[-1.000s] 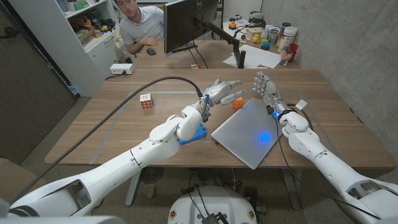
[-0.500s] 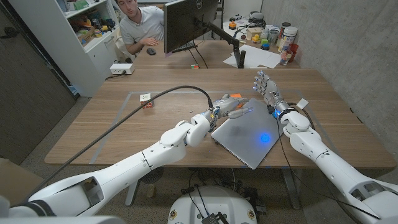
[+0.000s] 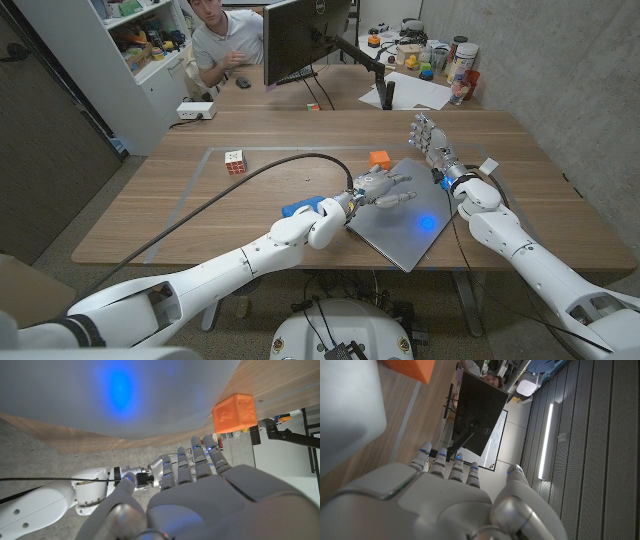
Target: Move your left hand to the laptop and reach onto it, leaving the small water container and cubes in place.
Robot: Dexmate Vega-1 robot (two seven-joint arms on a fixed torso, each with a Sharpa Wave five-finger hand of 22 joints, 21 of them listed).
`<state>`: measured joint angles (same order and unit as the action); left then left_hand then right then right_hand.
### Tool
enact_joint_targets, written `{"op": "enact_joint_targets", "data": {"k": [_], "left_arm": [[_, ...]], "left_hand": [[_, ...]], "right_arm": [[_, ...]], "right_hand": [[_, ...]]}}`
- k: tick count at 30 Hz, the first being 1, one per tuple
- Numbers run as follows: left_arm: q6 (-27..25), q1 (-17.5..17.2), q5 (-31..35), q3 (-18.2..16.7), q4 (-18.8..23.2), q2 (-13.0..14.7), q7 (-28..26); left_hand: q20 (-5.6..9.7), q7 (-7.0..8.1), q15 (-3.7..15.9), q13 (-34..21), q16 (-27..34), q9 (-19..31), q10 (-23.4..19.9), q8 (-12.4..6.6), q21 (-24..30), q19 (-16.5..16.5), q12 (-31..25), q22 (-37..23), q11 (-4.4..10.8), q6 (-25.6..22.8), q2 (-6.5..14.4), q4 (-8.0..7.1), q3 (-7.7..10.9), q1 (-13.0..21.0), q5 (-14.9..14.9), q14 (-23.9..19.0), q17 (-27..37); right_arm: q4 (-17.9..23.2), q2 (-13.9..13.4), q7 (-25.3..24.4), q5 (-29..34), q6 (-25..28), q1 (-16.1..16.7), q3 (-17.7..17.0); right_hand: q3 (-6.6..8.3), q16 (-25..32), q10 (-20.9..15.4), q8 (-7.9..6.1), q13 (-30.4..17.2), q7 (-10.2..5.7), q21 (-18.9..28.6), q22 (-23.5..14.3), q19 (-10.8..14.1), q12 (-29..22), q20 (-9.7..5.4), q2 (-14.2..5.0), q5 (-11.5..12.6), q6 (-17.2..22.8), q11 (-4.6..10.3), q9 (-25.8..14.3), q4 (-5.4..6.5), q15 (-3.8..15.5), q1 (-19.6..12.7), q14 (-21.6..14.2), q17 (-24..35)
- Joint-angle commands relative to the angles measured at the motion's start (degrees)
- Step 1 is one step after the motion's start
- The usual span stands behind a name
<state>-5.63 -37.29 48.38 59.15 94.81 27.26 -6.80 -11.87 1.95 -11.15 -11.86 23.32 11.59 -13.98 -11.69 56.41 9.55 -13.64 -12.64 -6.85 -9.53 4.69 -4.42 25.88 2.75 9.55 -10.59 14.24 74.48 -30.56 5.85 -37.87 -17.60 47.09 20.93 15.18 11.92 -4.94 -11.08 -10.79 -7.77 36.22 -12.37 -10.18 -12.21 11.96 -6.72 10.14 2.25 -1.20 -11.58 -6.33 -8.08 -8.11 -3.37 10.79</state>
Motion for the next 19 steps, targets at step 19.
{"op": "enact_joint_targets", "data": {"k": [19], "left_arm": [[-0.2, 1.2, 3.6, 2.9, -3.7, -1.6, -0.1]], "left_hand": [[-0.48, -0.06, -0.36, -0.3, 0.3, 0.1, -0.4, -0.41, 0.2, 0.0, -0.2, -0.2, -0.14, -0.4, 0.9, -0.04, 0.46, 0.0, 0.4, 0.0, 0.3]], "right_arm": [[-1.5, 0.6, 1.1, -0.6, -0.3, -0.7, 0.2]], "right_hand": [[0.02, 0.3, -0.8, -0.43, -0.1, -0.10, -0.2, -0.2, -0.4, -0.5, 0.52, 0.54, 0.4, 0.4, -0.37, -0.4, 0.18, -0.47, 0.7, 0.0, 0.3]]}}
